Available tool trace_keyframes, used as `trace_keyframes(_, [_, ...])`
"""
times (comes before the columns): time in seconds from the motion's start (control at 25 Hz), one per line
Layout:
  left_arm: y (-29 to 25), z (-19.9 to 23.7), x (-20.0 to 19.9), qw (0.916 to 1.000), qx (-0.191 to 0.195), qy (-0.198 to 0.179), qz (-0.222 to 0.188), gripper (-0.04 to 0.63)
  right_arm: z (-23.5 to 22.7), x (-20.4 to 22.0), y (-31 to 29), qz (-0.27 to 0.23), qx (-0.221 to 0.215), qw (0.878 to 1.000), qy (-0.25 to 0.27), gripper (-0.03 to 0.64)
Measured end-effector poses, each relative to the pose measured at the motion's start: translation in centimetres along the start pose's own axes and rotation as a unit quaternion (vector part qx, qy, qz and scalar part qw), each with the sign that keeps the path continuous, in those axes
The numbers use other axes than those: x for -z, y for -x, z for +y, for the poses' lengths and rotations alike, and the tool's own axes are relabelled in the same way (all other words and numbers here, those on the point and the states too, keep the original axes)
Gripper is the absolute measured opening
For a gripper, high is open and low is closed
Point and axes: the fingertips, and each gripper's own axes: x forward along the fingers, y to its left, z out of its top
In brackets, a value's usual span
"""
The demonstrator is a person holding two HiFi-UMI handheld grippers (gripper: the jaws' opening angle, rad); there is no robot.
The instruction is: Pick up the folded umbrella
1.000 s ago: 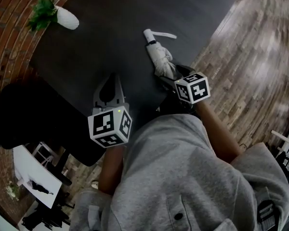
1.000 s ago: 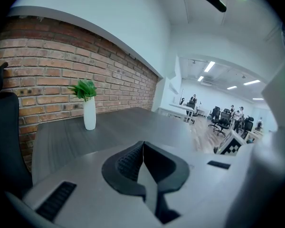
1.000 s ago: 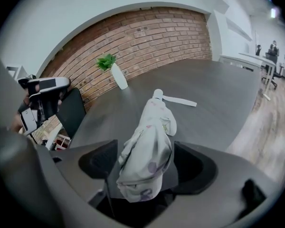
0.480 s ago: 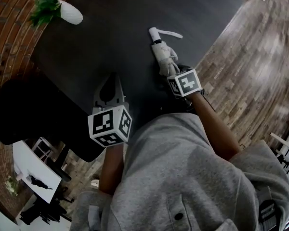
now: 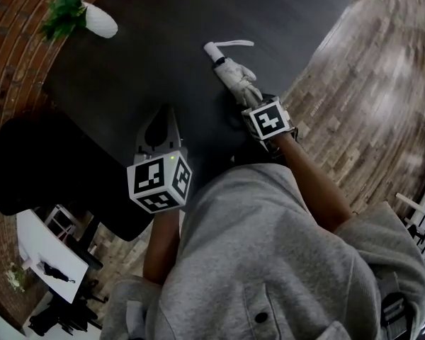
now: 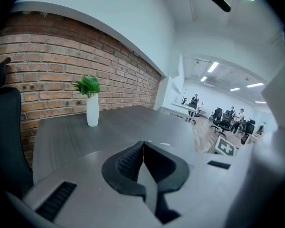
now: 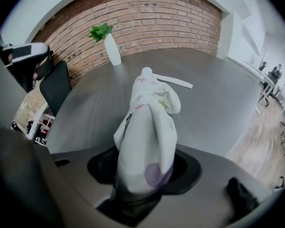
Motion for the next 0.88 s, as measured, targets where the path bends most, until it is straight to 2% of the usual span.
trace_keyframes(0.2, [1.1, 0.4, -0.4, 0.9999, -0.004, 0.001, -0.013, 0.015, -0.2, -1.2, 1.0, -0.043, -0.049, 0.997, -0.045, 0.202])
trace_keyframes(0.32, [1.8, 0.7, -0.4, 0.9998, -0.005, 0.001, -0.019, 0.015, -0.4, -1.0, 1.7, -0.061, -0.067, 0.992, -0.088, 0.201])
trace_keyframes(0.48, [2.3, 0.7, -0.1, 0.9998, -0.005, 0.000, -0.021, 0.015, -0.6, -1.6, 2.9, -0.098, -0.093, 0.984, -0.114, 0.199])
trace_keyframes(0.6, [2.3, 0.4, -0.2, 0.9997, -0.002, -0.003, -0.024, 0.015, -1.1, -2.1, 3.8, -0.116, -0.095, 0.981, -0.120, 0.199])
trace_keyframes(0.76, [2.5, 0.0, -0.4, 0.9996, -0.001, -0.006, -0.027, 0.015, -1.5, -1.2, 3.1, -0.097, -0.078, 0.988, -0.090, 0.199])
trace_keyframes(0.88, [2.7, 0.2, -0.5, 0.9996, -0.004, -0.006, -0.028, 0.015, -1.1, -0.4, 3.0, -0.103, -0.085, 0.987, -0.086, 0.198])
